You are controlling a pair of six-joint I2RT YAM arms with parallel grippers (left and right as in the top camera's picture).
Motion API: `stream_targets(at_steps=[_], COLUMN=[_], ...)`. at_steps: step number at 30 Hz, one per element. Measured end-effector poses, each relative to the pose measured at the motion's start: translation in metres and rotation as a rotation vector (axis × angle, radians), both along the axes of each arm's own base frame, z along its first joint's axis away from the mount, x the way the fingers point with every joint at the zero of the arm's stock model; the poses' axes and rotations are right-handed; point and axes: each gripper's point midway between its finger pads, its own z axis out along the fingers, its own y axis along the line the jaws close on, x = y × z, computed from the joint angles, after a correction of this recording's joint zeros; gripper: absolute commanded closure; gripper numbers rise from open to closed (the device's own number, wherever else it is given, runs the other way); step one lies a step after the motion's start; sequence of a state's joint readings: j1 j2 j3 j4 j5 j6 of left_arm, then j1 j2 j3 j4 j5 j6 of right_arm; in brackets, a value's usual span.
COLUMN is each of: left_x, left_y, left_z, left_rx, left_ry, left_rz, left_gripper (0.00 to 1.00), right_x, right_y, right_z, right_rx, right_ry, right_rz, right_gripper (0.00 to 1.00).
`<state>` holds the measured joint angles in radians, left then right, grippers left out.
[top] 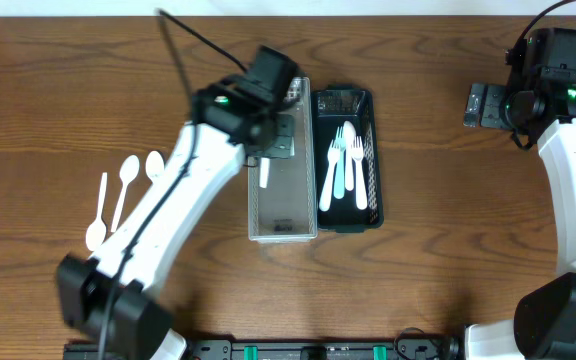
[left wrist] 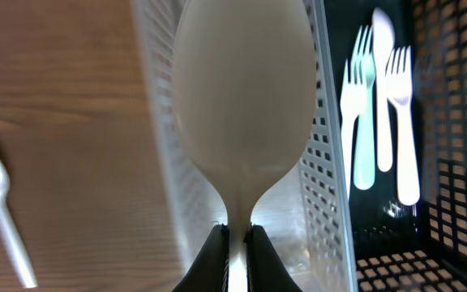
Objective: Pack container
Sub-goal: 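Carry the spoon into the clear basket and release it, then return the left gripper to the spoons and grasp another spoon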
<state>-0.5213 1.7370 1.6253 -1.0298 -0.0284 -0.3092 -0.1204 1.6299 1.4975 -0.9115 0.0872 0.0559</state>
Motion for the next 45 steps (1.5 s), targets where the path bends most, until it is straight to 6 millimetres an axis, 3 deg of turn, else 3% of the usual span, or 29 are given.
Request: stream_targets(at_steps=[6,9,10,12,13,16,18,20,22,25,27,29,32,36,41,45], left_x=[-0.001,-0.004,-0.005,-0.006,-0.006,-0.008,-0.008,-0.006,-0.002,-0.001,-0.002,-0.004,-0.003,-0.003,-0.005,-0.007], left_y=[-0.014,-0.013,-0.014,-0.014,-0.014,-0.011,-0.001,0.018,0.047,0.109,0.154,0.186,0.216,0.240,0.241,0.232], left_z=[-0.064,-0.085,-0.089,-0.090,-0.088,-0.073,-0.051,-0.016,0.023,0.074,0.093,0.096,0.078,0.020,-0.052,-0.094], left_rx=[0.042,0.067,0.070,0.069,0.067,0.069,0.080,0.087,0.082,0.072,0.076,0.077,0.078,0.086,0.046,0.023], left_ry=[0.152,0.206,0.217,0.220,0.217,0.208,0.184,0.120,0.028,-0.092,-0.144,-0.151,-0.102,0.023,0.154,0.225], left_rz=[0.018,0.024,0.020,0.007,0.002,-0.024,-0.027,0.002,0.059,0.213,0.336,0.421,0.489,0.517,0.467,0.385], left_gripper=[0.91,0.67,0.53,0.30,0.26,0.18,0.10,0.03,0.02,0.02,0.02,0.02,0.02,0.02,0.02,0.02], right_x=[0.000,0.000,0.000,0.000,0.000,0.000,0.000,0.000,0.000,0.000,0.000,0.000,0.000,0.000,0.000,-0.001], right_y=[0.000,0.000,0.000,0.000,0.000,0.000,0.000,0.000,0.000,0.000,0.000,0.000,0.000,0.000,0.000,0.000], right_z=[0.000,0.000,0.000,0.000,0.000,0.000,0.000,0.000,0.000,0.000,0.000,0.000,0.000,0.000,0.000,-0.001], right_rx=[0.000,0.000,0.000,0.000,0.000,0.000,0.000,0.000,0.000,0.000,0.000,0.000,0.000,0.000,0.000,0.001], right_ry=[0.000,0.000,0.000,0.000,0.000,0.000,0.000,-0.001,-0.001,0.000,0.000,0.000,0.000,0.001,0.002,0.007], right_rz=[0.000,0.000,0.000,0.000,0.000,0.000,0.000,0.000,0.000,0.000,0.000,0.000,0.000,0.000,0.000,0.000], right_gripper=[0.01,0.01,0.01,0.01,0.01,0.01,0.01,0.01,0.01,0.01,0.01,0.01,0.01,0.01,0.01,0.01])
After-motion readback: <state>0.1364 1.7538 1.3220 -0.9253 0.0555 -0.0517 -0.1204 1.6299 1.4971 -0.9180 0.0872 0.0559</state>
